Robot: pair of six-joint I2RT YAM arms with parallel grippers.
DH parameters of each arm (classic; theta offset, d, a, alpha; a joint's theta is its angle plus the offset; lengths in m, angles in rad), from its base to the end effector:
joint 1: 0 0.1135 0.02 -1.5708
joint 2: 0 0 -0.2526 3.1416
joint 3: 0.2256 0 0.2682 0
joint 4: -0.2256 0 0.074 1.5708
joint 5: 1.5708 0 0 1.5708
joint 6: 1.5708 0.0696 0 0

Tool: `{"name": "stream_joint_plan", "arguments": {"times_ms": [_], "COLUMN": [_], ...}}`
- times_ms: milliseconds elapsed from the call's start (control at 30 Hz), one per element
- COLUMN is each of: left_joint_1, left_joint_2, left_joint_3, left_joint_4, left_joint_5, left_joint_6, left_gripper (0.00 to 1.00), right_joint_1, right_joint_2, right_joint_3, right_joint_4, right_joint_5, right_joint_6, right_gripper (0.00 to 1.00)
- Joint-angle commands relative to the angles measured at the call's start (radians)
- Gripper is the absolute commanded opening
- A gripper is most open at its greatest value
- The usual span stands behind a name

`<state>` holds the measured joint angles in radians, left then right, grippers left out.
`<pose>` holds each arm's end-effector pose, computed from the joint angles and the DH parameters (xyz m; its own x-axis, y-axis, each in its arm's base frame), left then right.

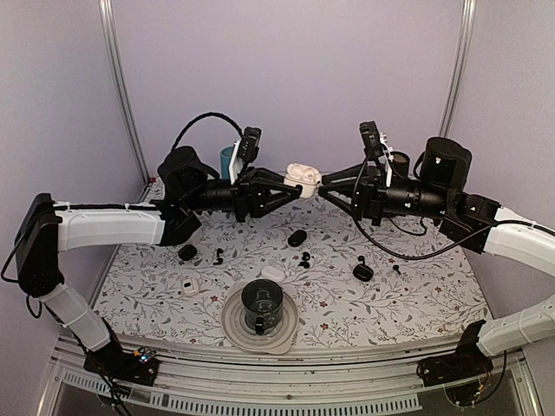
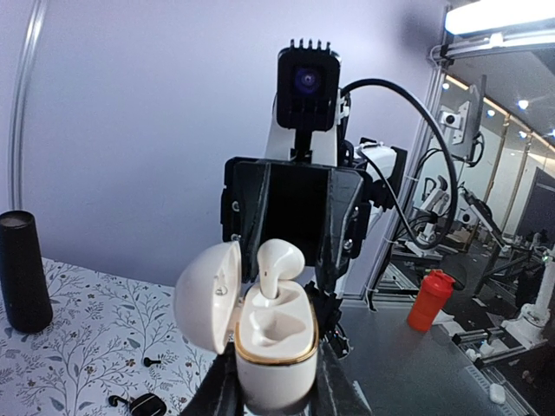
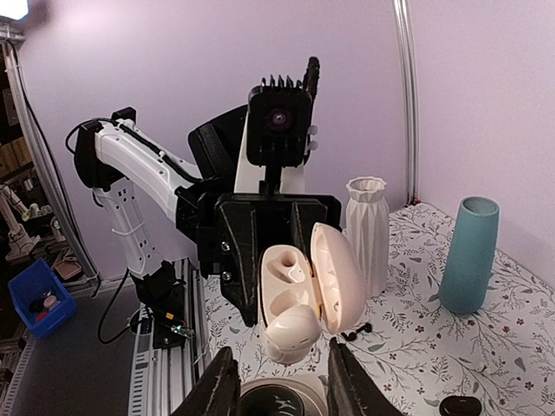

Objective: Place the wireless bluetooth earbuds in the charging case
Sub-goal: Adjust the right earbud in the right side groove of the charging case.

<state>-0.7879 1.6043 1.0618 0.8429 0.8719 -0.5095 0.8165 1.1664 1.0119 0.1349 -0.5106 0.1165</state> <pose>0.2421 -0.3188 0.3175 -0.2918 -0.1516 -0.9444 0.9502 -0.1587 -0.2681 0.1963 0.2586 0.3621 -0.1261 0.0139 -0.9919 -0.9622 0.2414 0.1257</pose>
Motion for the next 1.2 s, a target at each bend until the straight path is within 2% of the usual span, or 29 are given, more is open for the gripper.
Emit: {"name": "stream_joint_plan", "arguments": {"times_ms": [0,533,767,1167], "left_joint_1": [0.001,-0.007,-0.015,-0.048], "left_joint_2": [0.009,0.012,0.003,-0.022], "left_joint_3": [0.029,0.049,0.049,0.052], "left_joint_4": [0.009,-0.066,-0.108,-0.219], "left_joint_5": [0.01,-0.028,-0.064,-0.167], "left_joint_6": [-0.006,0.043,0.084,0.209], "left_gripper": [0.0,0.0,0.0,0.0], "right_joint_1": [0.014,0.025,0.026,0.034], "right_joint_2": [0.001,0.023,0.034,0.042], "right_joint_3": [0.041,0.053,0.055,0.053], "right_joint_4": [0.009,0.013,0.018,0.026], "right_joint_5": [0.001,0.06,0.096,0.164], "right_joint_6": [-0.011,0.019,0.057,0.136], "right_gripper": [0.33,0.2,0.1,0.09]}}
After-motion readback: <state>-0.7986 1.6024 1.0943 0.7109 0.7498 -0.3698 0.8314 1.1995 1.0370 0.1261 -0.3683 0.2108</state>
